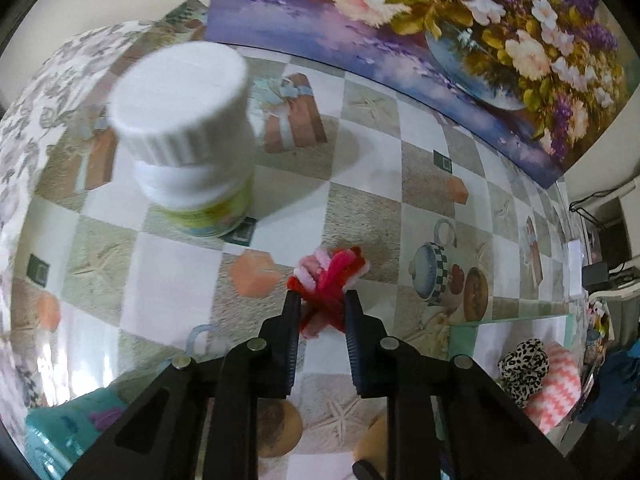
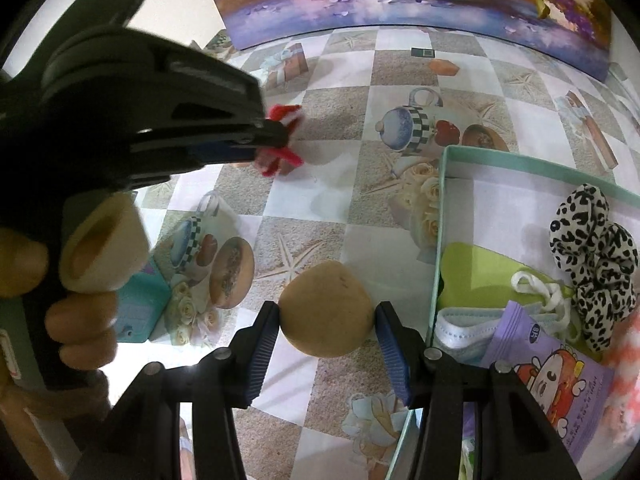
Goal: Organize soft objects
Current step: 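Carry the sponge and red bow clip into the tray and release both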
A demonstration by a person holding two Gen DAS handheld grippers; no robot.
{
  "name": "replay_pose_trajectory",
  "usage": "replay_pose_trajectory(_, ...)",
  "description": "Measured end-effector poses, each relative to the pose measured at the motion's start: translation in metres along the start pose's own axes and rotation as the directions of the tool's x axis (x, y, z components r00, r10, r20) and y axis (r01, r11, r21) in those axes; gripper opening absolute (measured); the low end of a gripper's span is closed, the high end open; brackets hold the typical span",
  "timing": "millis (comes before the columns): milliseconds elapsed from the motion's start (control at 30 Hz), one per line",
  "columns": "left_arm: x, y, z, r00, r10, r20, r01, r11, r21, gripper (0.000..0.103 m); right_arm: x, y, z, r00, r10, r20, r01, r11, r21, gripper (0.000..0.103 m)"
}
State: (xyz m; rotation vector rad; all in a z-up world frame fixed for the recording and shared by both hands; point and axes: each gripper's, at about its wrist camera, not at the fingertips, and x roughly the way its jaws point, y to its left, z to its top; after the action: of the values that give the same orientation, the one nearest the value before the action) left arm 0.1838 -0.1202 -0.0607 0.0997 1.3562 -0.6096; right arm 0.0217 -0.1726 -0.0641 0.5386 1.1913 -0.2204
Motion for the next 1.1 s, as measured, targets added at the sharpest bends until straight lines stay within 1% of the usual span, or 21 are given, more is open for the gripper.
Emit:
replay_pose_trajectory(100,-0.017,0.003,-0.003,1.0,0.008,0.02,-0.008,1.0,-0.007,0.022,-0.006,0.002,0.0,1.0,0.008,0.013,-0.008,1.0,0.005,0.052)
replay_pose_trajectory(200,-0.036,0.003,-0.008,0.999,0.032,0.043,-0.032,0.999,-0.005,0.022,-0.015,0.004,-0.002,0.999,0.019,0.03,-0.019,1.0,0.002,0.052)
replay_pose_trajectory(333,-0.058,0.003,-0.015,0.996,0.051,0.077,-0.052,0.999,0.01,0.022,-0.03,0.007,-0.005,0.998,0.033,0.056,-0.033,0.999,-0.003,0.052)
replay_pose_trajectory(433,-0.075,0.002,-0.023,0.993,0.058,0.104,-0.06,0.998,0.01,0.022,-0.044,0.012,-0.012,0.996,0.042,0.079,-0.042,0.999,-0.002,0.052)
replay_pose_trajectory(667,-0.107,-0.003,-0.053,0.986,0.059,0.153,-0.059,0.998,-0.001,0.022,-0.071,0.016,-0.025,0.991,0.021,0.134,-0.019,1.0,-0.018,0.052)
replay_pose_trajectory(833,-0.126,-0.009,-0.078,0.979,0.056,0.194,-0.057,0.998,-0.002,0.022,-0.088,0.015,-0.037,0.986,0.019,0.168,-0.017,1.0,-0.014,0.052)
replay_pose_trajectory(1000,-0.135,-0.017,-0.101,0.972,0.066,0.226,-0.069,0.998,0.006,0.022,-0.102,0.007,-0.049,0.981,0.015,0.193,-0.018,1.0,0.013,0.052)
replay_pose_trajectory(1100,-0.135,-0.021,-0.114,0.972,0.049,0.229,-0.053,0.999,0.01,0.022,-0.107,0.001,-0.057,0.98,0.009,0.201,-0.015,1.0,0.026,0.052)
